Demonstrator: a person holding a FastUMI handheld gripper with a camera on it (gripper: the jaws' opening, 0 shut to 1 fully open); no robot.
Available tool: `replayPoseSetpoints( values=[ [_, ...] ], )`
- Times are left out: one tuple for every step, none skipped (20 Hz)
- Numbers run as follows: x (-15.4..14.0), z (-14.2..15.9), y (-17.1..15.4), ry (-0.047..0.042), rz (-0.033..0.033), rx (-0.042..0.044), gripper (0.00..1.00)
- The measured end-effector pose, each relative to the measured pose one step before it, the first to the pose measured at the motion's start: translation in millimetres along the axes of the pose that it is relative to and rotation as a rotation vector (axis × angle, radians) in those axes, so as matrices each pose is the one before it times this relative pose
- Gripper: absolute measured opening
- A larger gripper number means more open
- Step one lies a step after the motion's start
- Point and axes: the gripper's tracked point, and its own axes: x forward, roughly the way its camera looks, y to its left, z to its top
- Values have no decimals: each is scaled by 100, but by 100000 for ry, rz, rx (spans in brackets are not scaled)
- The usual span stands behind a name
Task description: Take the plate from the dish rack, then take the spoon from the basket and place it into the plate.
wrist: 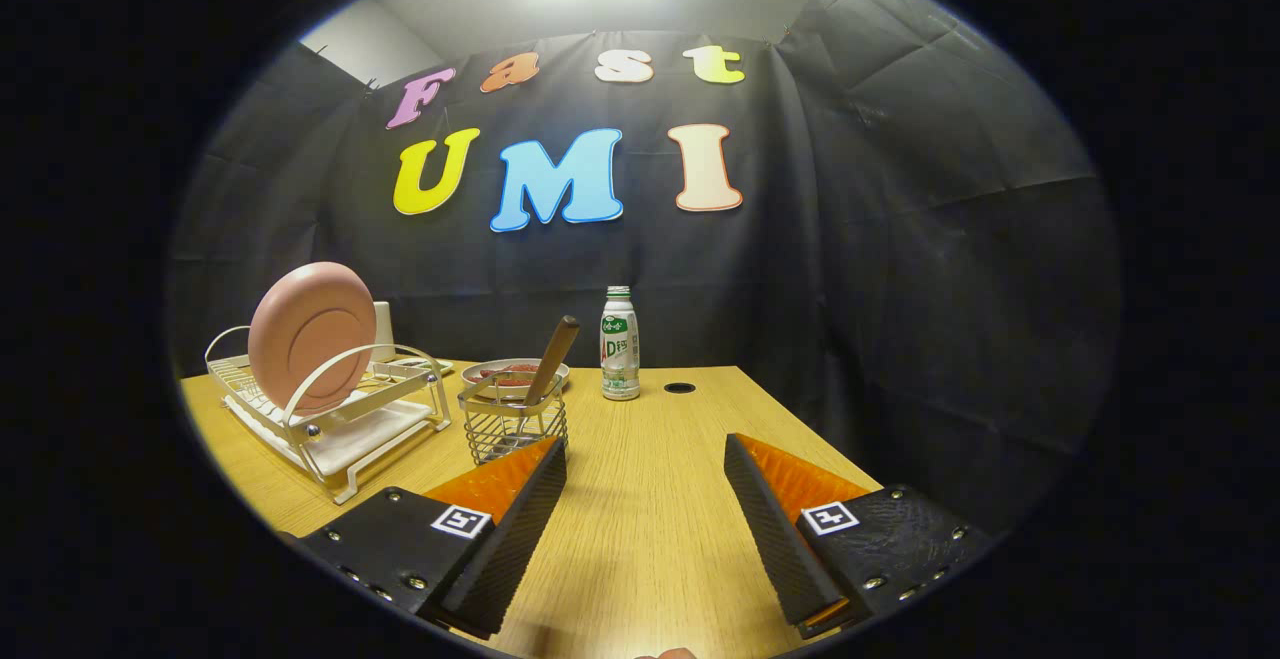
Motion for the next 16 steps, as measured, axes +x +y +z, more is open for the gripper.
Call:
replayPoseSetpoints(
  values=[
    [371,-199,25,694,-131,161,97],
    [753,71,-22,34,-116,-156,97],
    [1137,119,-69,-421,-416,-203,97],
    [963,-67,-89,667,-233,119,97],
    [1109,-7,-88,94,-311,668,97],
    [850,84,-339,58,-870,1022,97],
    [819,201,-632,-446,-1838,1113,97],
    [661,359,-635,-1118,-2371,1444,97],
    [715,333,-592,-944,-2150,1201,97],
    [565,329,-786,-751,-2742,300,97],
    [295,413,-952,-820,-2925,-581,97],
    [200,857,-966,-1372,-3050,-1278,97],
    [114,1090,-1153,-2081,-2847,-658,97],
    [-234,1046,-947,-1308,-2539,-656,97],
    [-142,752,-900,-400,-2025,-339,97],
    [-481,663,-763,403,-1823,-94,97]
  ],
)
